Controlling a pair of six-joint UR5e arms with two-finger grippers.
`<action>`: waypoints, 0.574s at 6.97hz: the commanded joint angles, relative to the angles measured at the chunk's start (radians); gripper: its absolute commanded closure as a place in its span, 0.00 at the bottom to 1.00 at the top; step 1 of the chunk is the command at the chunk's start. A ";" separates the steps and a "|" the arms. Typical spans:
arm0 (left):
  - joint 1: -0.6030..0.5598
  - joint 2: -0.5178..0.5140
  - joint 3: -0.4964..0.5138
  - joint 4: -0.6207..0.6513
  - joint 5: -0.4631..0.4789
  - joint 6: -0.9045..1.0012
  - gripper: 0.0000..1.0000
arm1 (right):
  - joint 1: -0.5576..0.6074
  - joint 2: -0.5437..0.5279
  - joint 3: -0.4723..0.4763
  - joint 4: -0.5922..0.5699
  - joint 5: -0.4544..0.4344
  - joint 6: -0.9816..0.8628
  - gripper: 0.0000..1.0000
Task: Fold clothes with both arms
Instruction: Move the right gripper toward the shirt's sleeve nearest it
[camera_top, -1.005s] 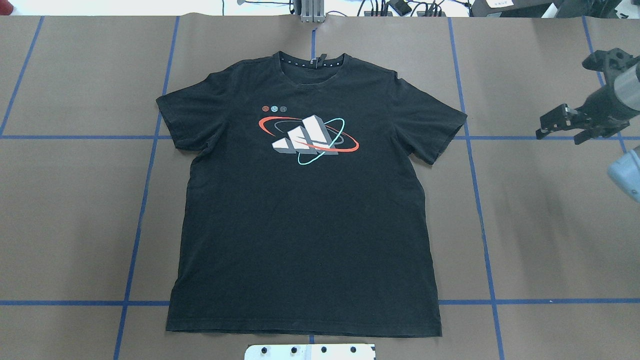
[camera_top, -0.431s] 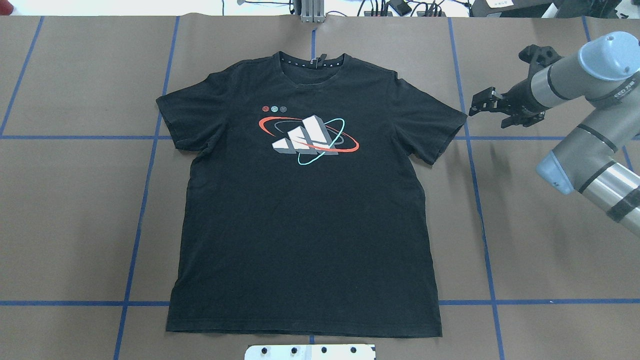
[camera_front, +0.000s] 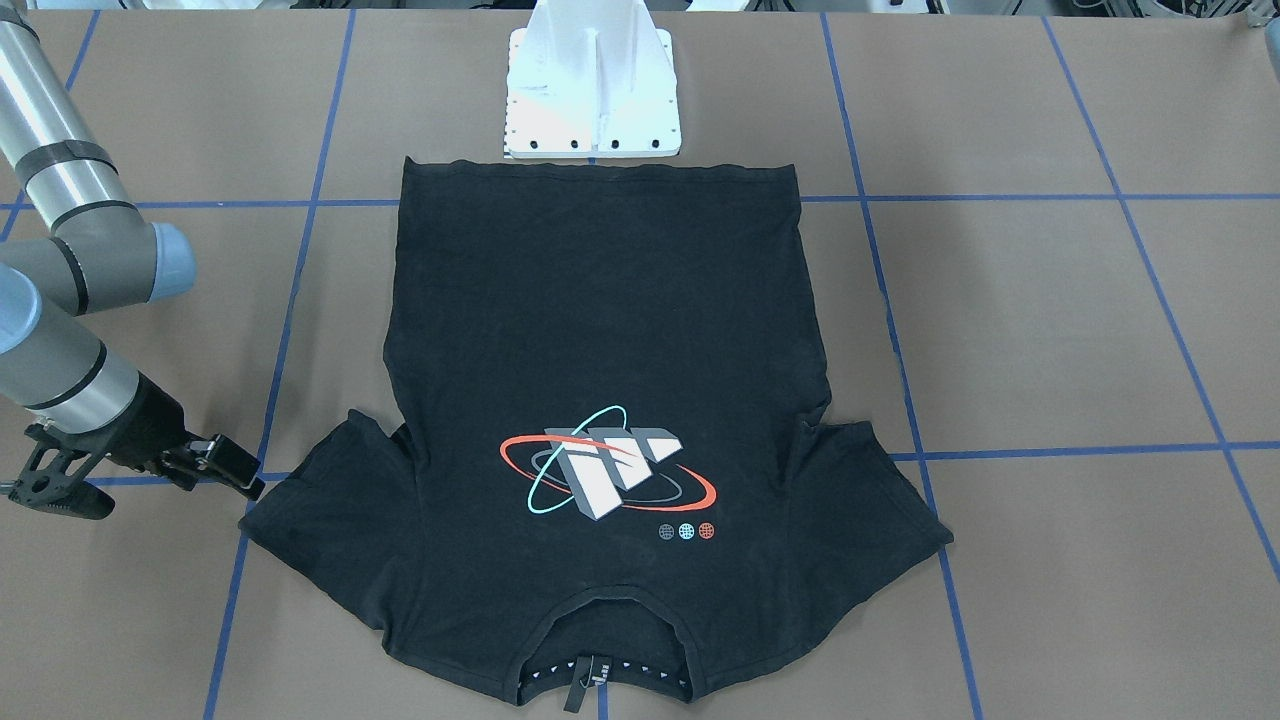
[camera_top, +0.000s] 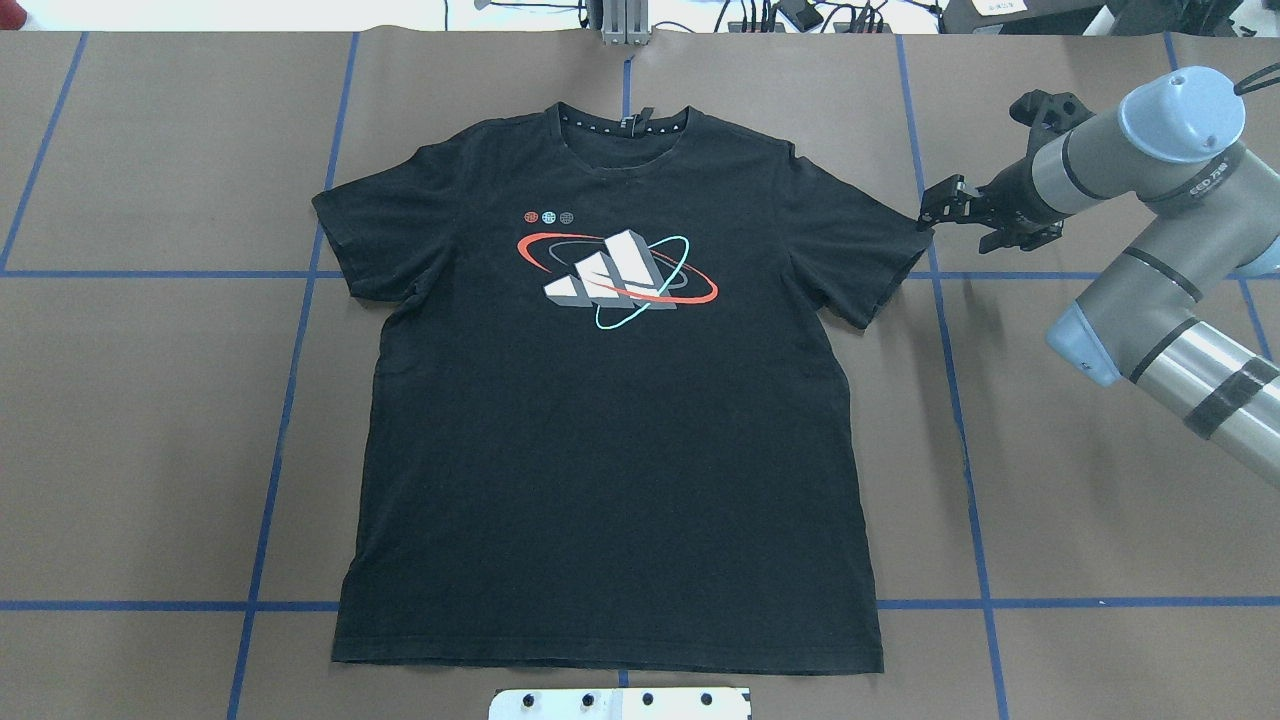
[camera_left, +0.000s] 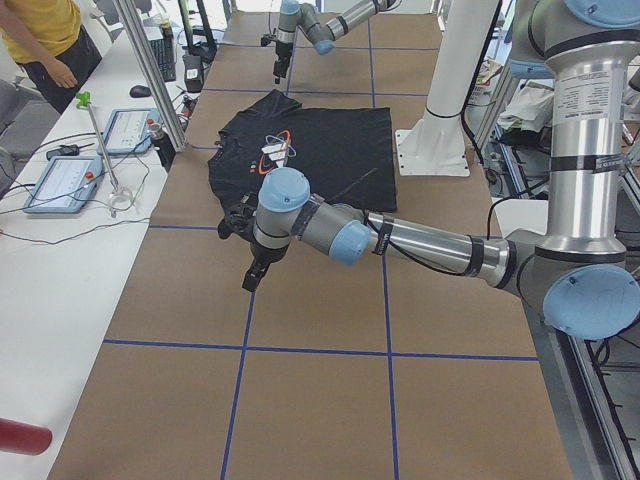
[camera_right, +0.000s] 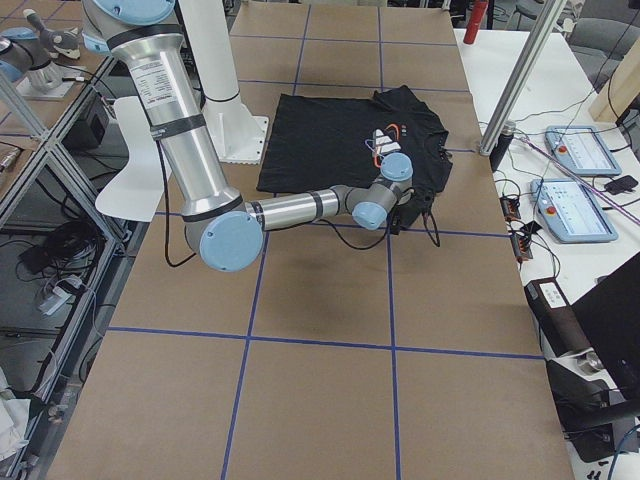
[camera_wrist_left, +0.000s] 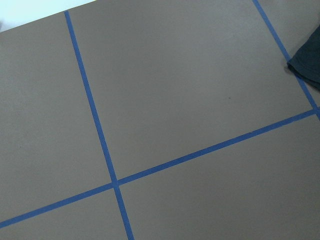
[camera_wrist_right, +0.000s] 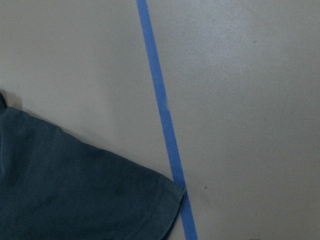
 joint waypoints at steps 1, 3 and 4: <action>0.000 0.002 0.002 -0.006 -0.001 -0.001 0.01 | -0.009 0.001 0.002 -0.027 -0.025 -0.003 0.12; 0.000 0.002 0.002 -0.007 -0.001 -0.001 0.01 | -0.013 -0.001 0.012 -0.029 -0.023 -0.005 0.12; 0.000 0.002 0.002 -0.007 -0.003 -0.001 0.01 | -0.023 -0.002 0.009 -0.029 -0.026 -0.006 0.15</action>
